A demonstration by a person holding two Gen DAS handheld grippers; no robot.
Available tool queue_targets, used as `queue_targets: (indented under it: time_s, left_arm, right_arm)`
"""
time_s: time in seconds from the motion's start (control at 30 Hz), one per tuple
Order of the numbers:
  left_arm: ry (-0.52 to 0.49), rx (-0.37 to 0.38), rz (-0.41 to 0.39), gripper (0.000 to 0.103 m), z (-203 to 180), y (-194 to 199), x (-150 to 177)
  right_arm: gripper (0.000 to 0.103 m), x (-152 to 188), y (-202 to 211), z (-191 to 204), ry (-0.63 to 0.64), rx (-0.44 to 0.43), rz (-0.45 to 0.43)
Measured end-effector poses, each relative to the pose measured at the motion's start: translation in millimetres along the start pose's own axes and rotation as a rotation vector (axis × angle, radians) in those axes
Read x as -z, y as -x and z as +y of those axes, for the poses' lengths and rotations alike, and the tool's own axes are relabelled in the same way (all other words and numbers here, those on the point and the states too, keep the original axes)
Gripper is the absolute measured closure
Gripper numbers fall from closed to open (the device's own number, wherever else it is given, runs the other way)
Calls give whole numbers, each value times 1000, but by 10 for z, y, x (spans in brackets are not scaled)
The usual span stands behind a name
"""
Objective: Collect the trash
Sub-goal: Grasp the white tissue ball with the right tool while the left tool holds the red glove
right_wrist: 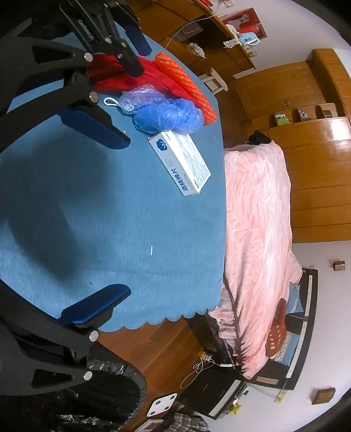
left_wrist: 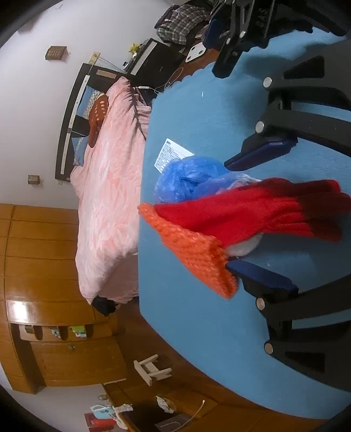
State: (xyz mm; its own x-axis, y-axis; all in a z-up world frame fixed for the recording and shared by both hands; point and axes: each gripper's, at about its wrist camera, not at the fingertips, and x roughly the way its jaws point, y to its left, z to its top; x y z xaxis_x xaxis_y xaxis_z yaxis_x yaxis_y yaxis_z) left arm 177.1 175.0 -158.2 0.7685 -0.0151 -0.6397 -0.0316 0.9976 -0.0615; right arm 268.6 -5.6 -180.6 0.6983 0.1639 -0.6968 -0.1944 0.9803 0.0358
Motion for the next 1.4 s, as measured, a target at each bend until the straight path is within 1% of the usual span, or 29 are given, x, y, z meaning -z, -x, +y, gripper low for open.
queue_targets:
  time_s: [0.03, 0.07, 0.1, 0.2, 0.3, 0.4, 0.5, 0.57, 0.67, 0.73, 0.77, 0.8, 0.93, 1.0, 1.07, 1.17, 1.23, 1.27, 1.3, 1.33, 1.4]
  left_arm:
    - [-9, 8, -3, 54, -11, -6, -8]
    - [-16, 13, 0, 65, -22, -10, -8]
    - [-24, 22, -1, 73, -31, -9, -7]
    - [-24, 44, -11, 84, -1, 43, 9]
    - [-1, 50, -31, 90, 88, 139, 25]
    - [8, 30, -45, 91, 173, 204, 40]
    - [22, 15, -28, 91, 270, 166, 57]
    - [34, 39, -18, 91, 305, 150, 53]
    - [34, 65, -15, 90, 307, 163, 46]
    - [38, 79, -14, 83, 298, 176, 55]
    - [37, 84, -13, 75, 291, 177, 65]
    - [36, 87, -14, 70, 281, 179, 72]
    - [35, 104, -1, 64, 230, 156, 110]
    - [35, 112, 1, 59, 191, 141, 124]
    - [30, 118, 9, 55, 128, 114, 138]
    - [13, 104, 22, 55, 22, 45, 137]
    - [-5, 71, 30, 58, -46, -17, 130]
    - [-15, 57, 34, 70, -79, -42, 128]
    - [-33, 35, 37, 80, -116, -72, 125]
    - [-46, 32, 35, 82, -138, -84, 131]
    - [-70, 27, 24, 90, -178, -88, 135]
  right_arm:
    - [6, -2, 1, 1, 0, 0, -2]
    - [6, 0, -1, 1, -1, -1, -3]
    - [6, -3, -4, 1, -3, -2, -4]
    - [6, -18, -6, 36, -4, -14, -13]
    - [6, -49, -3, 127, 3, -40, -37]
    - [6, -104, -26, 259, 23, -70, -61]
    - [6, -146, -81, 410, 43, -100, -74]
    - [6, -172, -125, 515, 52, -120, -77]
    - [11, -204, -200, 659, 79, -128, -71]
    - [12, -199, -218, 672, 83, -123, -68]
    - [12, -197, -224, 638, 82, -113, -66]
    - [12, -194, -226, 604, 80, -103, -65]
    - [12, -146, -234, 304, 42, -49, -43]
    - [12, -119, -240, 170, 20, -28, -33]
    - [12, -96, -252, 69, 3, -12, -25]
    - [12, -65, -256, 8, -5, -4, -22]
    - [12, -54, -249, 24, -4, -9, -25]
    - [12, -52, -246, 35, -3, -13, -26]
    - [12, -51, -244, 58, -2, -18, -28]
    - [12, -53, -243, 85, 0, -25, -29]
    - [12, -66, -236, 130, 4, -40, -32]
